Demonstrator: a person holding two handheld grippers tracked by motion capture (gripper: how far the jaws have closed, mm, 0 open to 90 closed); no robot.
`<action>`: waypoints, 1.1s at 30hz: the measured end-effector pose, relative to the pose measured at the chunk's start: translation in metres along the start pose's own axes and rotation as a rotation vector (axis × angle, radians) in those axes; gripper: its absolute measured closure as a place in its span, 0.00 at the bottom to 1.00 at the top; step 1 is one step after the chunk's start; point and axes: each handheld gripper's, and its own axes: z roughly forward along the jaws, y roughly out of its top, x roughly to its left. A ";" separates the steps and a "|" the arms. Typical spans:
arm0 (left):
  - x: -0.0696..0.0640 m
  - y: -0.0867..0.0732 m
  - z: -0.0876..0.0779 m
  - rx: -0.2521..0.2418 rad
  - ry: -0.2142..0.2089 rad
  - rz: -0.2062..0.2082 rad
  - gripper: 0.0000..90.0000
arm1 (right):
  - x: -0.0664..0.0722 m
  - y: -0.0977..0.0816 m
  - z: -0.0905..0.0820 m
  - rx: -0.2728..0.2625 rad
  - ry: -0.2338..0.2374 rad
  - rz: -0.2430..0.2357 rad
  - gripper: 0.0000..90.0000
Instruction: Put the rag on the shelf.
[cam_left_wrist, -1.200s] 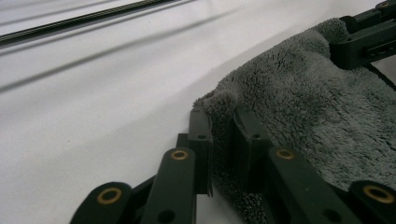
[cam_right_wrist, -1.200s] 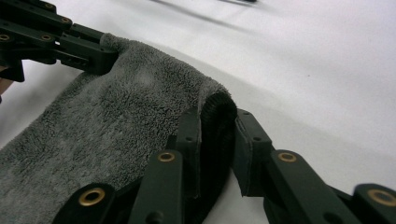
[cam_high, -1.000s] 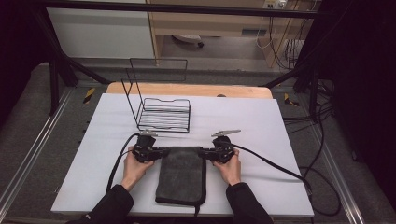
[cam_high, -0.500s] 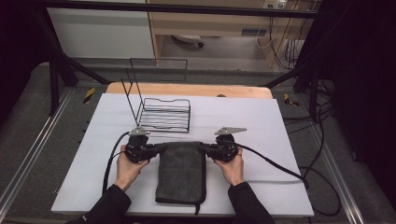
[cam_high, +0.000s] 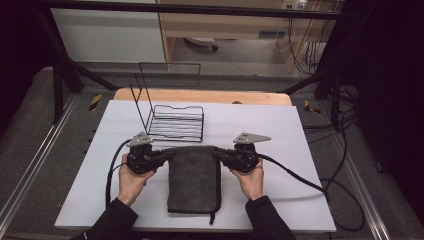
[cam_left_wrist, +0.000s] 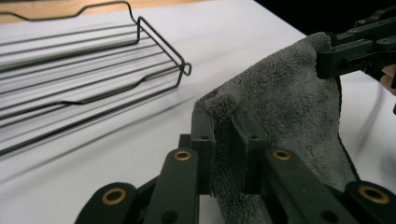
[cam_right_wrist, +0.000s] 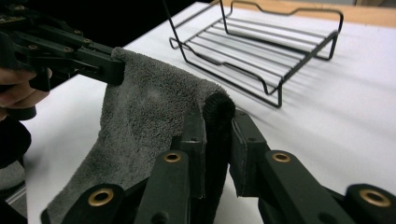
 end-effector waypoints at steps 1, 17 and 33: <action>-0.001 0.001 -0.002 -0.008 -0.001 0.004 0.89 | 0.000 0.000 0.000 0.000 0.000 0.000 0.87; -0.020 0.014 -0.028 -0.126 0.015 0.049 0.89 | 0.021 0.017 -0.022 -0.114 -0.023 -0.082 0.88; -0.029 0.024 -0.044 -0.223 0.044 0.082 0.89 | 0.040 0.031 -0.037 -0.212 -0.056 -0.150 0.88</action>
